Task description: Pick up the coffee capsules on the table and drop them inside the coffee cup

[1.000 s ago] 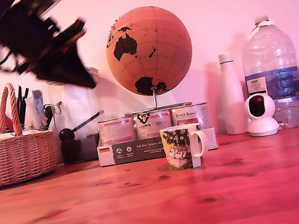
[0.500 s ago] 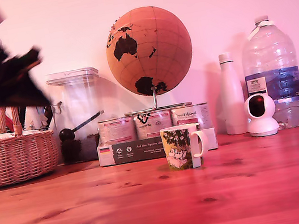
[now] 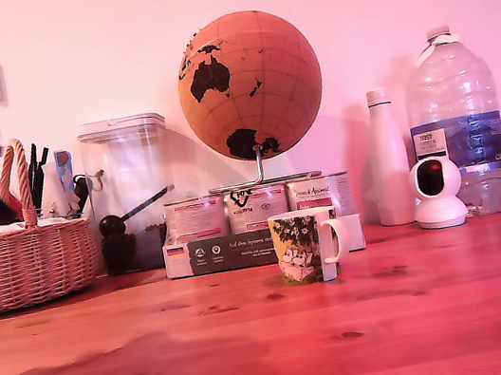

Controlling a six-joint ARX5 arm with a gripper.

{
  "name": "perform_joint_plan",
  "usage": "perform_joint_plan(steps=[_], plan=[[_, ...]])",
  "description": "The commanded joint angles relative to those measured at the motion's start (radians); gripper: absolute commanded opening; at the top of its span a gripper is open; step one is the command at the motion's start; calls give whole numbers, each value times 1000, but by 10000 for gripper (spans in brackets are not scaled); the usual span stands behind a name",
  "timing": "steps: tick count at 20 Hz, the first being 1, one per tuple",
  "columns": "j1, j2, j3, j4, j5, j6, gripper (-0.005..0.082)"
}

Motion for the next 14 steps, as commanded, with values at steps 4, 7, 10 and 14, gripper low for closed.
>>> perform_joint_plan(steps=[4,7,10,14], plan=[[15,-163,-134,4,-19,-39,-19],[15,-268,-202,-6,-26,-47,-19],[15,-365,-248,-43,-53,-63,-19],[15,-478,-259,-136,-85,-66,-19]])
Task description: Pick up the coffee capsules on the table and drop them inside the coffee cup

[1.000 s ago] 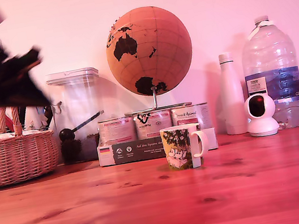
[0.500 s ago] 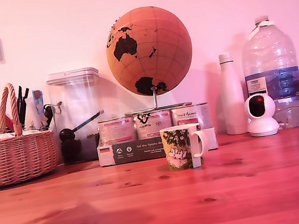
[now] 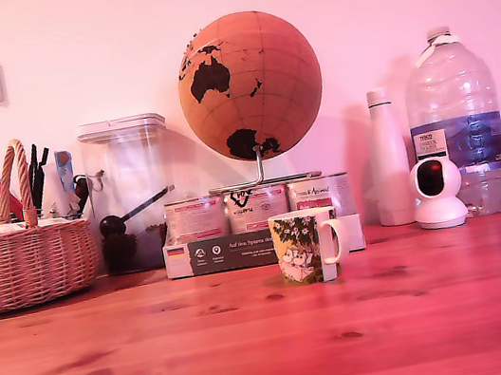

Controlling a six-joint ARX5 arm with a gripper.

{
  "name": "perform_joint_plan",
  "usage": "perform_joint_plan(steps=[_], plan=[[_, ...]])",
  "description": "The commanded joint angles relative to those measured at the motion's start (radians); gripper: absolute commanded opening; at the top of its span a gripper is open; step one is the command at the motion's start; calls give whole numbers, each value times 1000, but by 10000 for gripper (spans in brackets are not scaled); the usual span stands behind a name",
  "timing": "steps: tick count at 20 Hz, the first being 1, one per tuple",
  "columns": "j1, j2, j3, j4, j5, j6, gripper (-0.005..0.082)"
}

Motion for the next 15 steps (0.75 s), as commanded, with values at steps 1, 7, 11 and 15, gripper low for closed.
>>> perform_joint_plan(steps=[1,7,11,15], plan=[[3,-48,-20,-27,-11,-2,-19],[3,-252,-20,-193,-40,-10,-19],[3,-414,-20,-337,-61,-17,-19],[3,-571,-20,-471,-61,-39,-19]])
